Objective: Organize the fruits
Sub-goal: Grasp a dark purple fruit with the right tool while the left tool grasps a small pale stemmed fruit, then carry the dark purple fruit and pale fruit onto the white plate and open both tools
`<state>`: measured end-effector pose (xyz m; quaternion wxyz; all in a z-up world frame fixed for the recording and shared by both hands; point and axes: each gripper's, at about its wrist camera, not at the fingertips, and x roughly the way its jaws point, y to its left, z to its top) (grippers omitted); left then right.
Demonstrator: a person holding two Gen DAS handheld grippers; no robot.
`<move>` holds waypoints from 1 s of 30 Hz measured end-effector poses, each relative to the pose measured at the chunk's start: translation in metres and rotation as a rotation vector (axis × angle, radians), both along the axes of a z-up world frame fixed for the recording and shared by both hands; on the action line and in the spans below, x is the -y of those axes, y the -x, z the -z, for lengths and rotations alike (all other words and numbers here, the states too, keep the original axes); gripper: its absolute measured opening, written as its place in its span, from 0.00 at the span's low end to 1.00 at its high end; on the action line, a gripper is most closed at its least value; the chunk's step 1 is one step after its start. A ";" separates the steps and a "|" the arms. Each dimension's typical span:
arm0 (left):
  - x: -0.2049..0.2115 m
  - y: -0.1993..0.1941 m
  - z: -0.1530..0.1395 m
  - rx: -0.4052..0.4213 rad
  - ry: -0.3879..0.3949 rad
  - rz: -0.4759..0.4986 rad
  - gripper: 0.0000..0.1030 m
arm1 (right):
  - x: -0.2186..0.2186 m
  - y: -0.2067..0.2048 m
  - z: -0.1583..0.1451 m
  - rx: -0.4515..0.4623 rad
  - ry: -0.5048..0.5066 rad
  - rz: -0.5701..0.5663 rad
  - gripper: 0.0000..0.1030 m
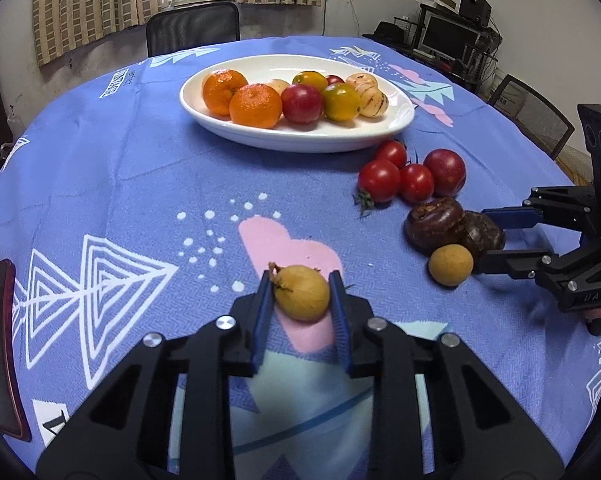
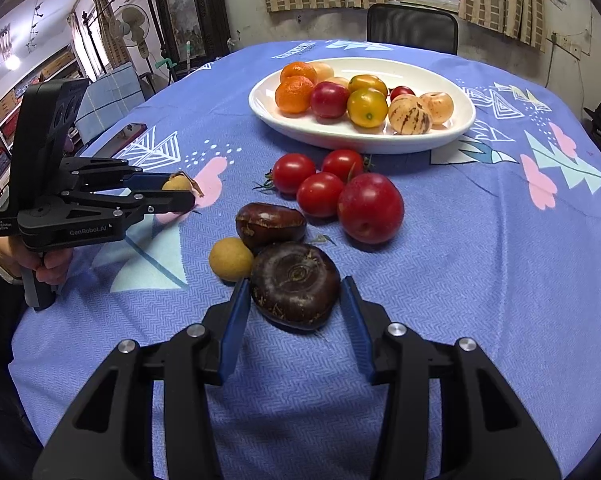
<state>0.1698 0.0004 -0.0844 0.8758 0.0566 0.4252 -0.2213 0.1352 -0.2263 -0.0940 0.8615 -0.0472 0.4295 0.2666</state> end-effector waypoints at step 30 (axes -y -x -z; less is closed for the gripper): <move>0.045 -0.128 -0.074 0.094 0.150 -0.203 0.27 | 0.000 -0.155 -0.060 0.113 -0.130 0.364 0.45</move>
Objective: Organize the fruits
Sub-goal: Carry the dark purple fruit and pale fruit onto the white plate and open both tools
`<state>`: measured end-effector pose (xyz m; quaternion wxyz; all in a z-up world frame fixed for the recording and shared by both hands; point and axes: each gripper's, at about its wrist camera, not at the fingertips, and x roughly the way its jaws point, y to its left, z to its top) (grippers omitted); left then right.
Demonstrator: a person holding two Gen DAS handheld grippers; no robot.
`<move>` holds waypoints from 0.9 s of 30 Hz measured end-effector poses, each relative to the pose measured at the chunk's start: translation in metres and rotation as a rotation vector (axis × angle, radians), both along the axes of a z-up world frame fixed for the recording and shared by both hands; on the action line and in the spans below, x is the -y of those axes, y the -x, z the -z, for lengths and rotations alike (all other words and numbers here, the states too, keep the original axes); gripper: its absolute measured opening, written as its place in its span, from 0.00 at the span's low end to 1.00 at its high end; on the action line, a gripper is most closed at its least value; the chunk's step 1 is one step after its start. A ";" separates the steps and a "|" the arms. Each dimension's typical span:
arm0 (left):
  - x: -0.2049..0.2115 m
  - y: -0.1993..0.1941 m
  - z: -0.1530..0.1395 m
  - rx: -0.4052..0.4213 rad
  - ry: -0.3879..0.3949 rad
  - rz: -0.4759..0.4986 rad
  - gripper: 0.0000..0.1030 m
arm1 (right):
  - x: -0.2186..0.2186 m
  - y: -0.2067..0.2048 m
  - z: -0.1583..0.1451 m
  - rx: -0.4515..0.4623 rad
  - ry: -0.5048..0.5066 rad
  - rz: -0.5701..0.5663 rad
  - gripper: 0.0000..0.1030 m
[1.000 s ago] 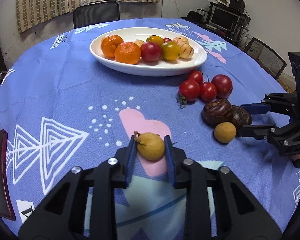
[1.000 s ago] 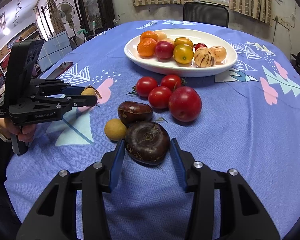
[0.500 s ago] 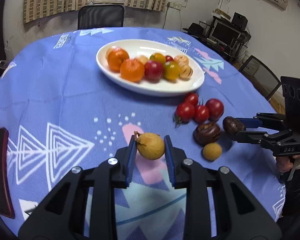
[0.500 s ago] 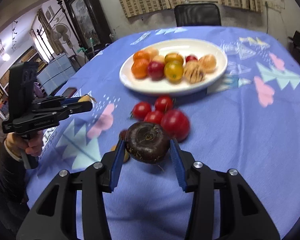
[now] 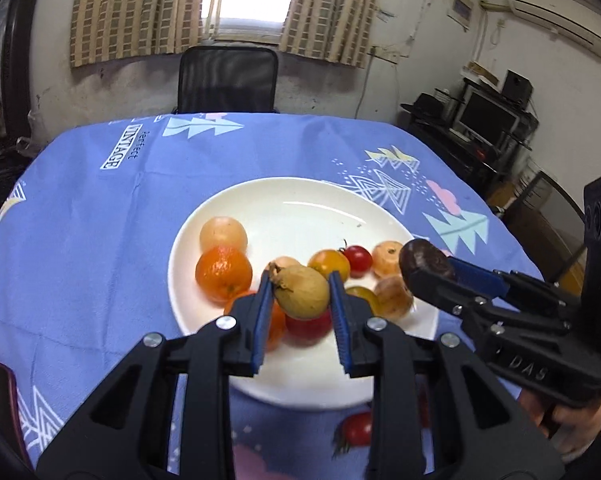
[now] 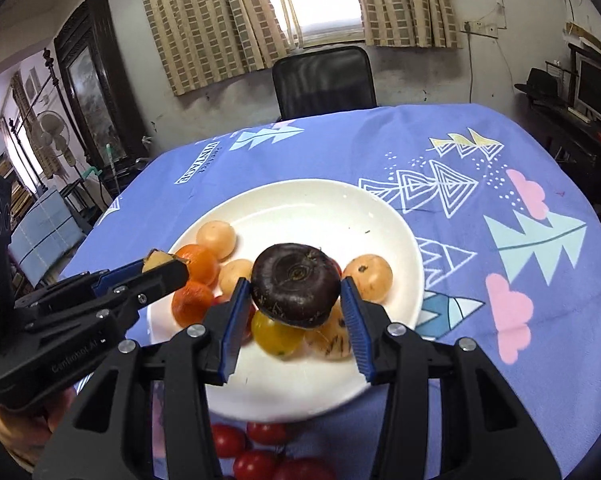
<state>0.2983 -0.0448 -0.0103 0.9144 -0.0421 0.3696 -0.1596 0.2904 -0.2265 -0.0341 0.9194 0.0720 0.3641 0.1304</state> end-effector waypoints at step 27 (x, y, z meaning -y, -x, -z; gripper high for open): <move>0.007 -0.012 -0.007 0.058 -0.135 -0.086 0.77 | 0.010 0.025 -0.021 0.051 0.023 -0.037 0.46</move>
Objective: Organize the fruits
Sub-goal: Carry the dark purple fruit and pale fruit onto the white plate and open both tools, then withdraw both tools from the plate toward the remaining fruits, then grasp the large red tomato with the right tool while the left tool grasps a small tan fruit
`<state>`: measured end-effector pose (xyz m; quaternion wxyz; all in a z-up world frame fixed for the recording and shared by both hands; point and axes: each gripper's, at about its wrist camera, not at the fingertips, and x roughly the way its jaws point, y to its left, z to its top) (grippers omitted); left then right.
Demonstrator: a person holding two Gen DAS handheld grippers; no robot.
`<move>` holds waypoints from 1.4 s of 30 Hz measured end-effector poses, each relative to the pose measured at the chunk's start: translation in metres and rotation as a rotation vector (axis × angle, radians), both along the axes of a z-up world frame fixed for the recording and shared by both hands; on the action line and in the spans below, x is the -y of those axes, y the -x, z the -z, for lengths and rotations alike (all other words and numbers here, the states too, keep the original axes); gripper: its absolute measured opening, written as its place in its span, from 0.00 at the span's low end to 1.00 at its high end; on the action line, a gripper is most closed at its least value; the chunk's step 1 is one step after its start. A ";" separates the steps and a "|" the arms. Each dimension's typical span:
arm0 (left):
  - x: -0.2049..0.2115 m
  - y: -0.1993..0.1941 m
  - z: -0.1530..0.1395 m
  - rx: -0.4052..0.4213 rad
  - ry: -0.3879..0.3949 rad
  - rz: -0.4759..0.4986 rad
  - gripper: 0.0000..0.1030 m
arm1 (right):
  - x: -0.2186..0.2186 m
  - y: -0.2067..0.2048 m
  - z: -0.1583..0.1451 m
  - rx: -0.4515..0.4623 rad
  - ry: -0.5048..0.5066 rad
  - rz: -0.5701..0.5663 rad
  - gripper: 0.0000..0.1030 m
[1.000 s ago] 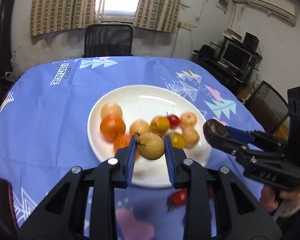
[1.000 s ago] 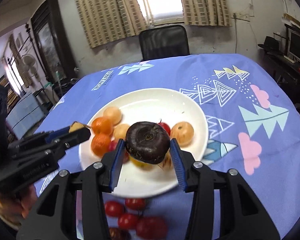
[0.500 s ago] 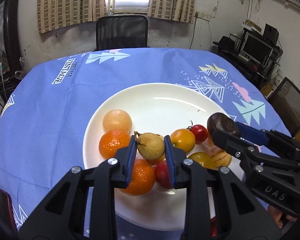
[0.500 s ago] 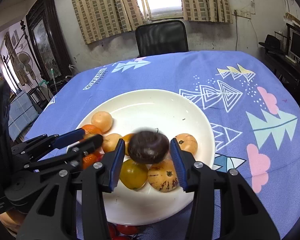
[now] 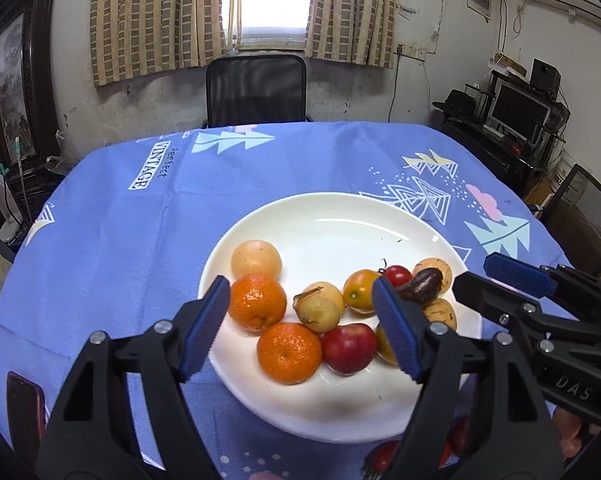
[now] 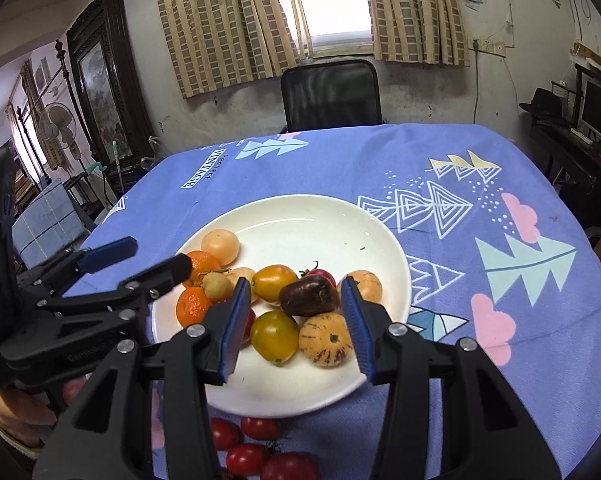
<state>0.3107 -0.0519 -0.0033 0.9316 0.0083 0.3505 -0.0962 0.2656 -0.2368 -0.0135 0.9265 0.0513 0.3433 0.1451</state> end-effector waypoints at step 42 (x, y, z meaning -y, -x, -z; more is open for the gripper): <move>-0.024 0.133 0.047 -0.102 0.051 0.232 0.88 | -0.001 0.077 0.075 -0.156 0.105 -0.176 0.39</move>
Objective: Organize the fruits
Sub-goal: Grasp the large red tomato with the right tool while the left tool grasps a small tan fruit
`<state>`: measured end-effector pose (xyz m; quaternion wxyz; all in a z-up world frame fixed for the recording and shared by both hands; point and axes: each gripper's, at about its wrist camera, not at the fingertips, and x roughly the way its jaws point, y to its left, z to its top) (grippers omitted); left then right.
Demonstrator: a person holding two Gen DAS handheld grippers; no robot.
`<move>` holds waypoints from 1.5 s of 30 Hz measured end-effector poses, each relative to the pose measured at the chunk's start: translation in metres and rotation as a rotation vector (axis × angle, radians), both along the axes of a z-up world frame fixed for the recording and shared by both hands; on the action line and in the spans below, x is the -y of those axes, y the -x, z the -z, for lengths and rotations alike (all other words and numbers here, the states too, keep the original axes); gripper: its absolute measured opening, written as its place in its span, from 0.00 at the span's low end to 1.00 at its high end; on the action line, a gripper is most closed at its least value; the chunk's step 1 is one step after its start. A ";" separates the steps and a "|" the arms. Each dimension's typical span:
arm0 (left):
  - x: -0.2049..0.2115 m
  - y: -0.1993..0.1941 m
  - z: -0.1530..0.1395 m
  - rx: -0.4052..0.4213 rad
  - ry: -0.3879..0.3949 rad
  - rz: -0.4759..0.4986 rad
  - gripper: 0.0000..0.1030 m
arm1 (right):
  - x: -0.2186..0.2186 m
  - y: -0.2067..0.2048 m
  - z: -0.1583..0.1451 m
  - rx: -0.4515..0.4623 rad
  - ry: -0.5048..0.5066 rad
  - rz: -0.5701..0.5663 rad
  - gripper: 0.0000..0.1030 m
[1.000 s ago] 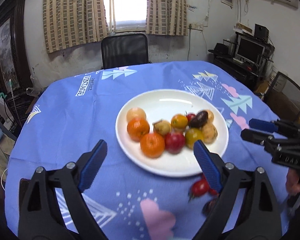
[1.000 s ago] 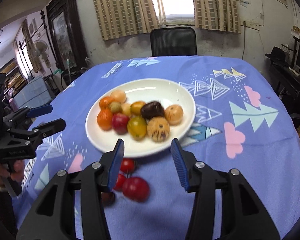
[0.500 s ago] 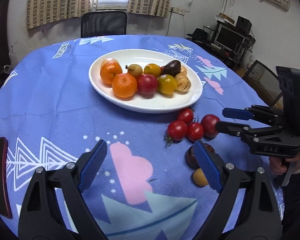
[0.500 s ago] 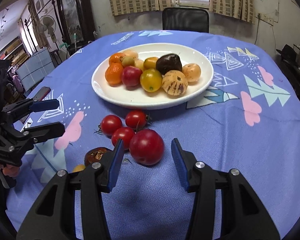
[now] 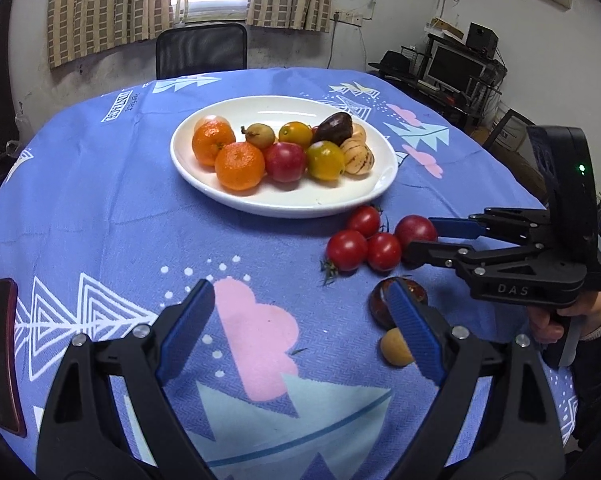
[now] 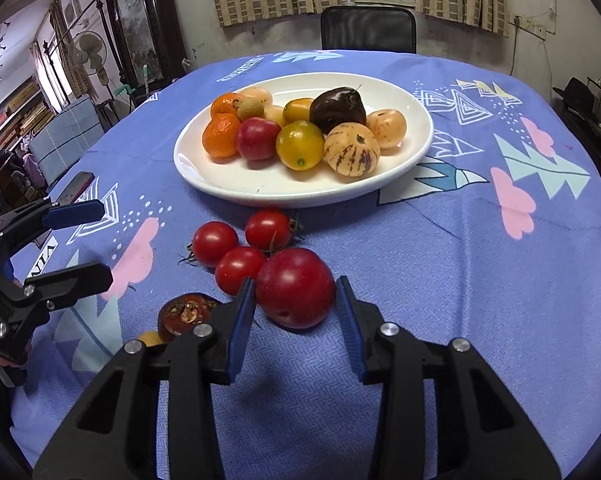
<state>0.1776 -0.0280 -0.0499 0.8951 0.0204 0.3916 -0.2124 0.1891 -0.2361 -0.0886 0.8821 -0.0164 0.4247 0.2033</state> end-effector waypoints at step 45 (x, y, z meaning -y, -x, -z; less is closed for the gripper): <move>0.051 0.027 0.032 -0.061 -0.098 0.303 0.29 | 0.040 -0.004 -0.014 -0.006 -0.110 0.121 0.39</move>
